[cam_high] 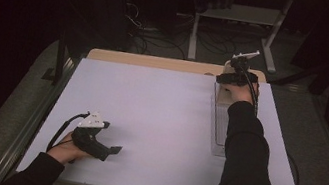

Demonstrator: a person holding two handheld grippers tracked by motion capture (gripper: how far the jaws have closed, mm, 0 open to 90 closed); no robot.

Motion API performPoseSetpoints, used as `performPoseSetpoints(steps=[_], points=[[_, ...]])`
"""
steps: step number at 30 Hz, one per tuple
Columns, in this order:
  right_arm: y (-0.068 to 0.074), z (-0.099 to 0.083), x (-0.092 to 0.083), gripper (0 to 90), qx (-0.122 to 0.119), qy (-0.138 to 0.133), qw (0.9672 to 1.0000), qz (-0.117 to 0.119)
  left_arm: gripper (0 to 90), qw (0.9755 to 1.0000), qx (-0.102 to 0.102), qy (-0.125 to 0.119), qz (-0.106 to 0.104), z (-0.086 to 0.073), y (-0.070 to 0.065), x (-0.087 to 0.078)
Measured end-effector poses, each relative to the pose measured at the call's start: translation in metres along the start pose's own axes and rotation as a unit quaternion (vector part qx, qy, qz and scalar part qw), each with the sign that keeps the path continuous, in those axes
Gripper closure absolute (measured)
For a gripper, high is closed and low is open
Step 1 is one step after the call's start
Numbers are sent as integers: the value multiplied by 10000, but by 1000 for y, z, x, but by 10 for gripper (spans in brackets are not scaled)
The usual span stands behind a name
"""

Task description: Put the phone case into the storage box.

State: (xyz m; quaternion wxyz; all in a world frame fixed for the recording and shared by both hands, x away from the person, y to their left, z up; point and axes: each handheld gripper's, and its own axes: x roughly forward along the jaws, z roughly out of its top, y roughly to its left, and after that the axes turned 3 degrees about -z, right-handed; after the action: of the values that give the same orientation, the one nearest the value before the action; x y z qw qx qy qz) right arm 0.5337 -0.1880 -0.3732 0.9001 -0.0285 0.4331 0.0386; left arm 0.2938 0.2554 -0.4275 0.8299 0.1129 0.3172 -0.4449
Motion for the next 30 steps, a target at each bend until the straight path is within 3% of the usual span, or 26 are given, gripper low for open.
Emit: performPoseSetpoints(steps=[30], points=[[-1,1,15,58,92,-215,9997,-59,0,10000,-11,24,-49,0,0,2]])
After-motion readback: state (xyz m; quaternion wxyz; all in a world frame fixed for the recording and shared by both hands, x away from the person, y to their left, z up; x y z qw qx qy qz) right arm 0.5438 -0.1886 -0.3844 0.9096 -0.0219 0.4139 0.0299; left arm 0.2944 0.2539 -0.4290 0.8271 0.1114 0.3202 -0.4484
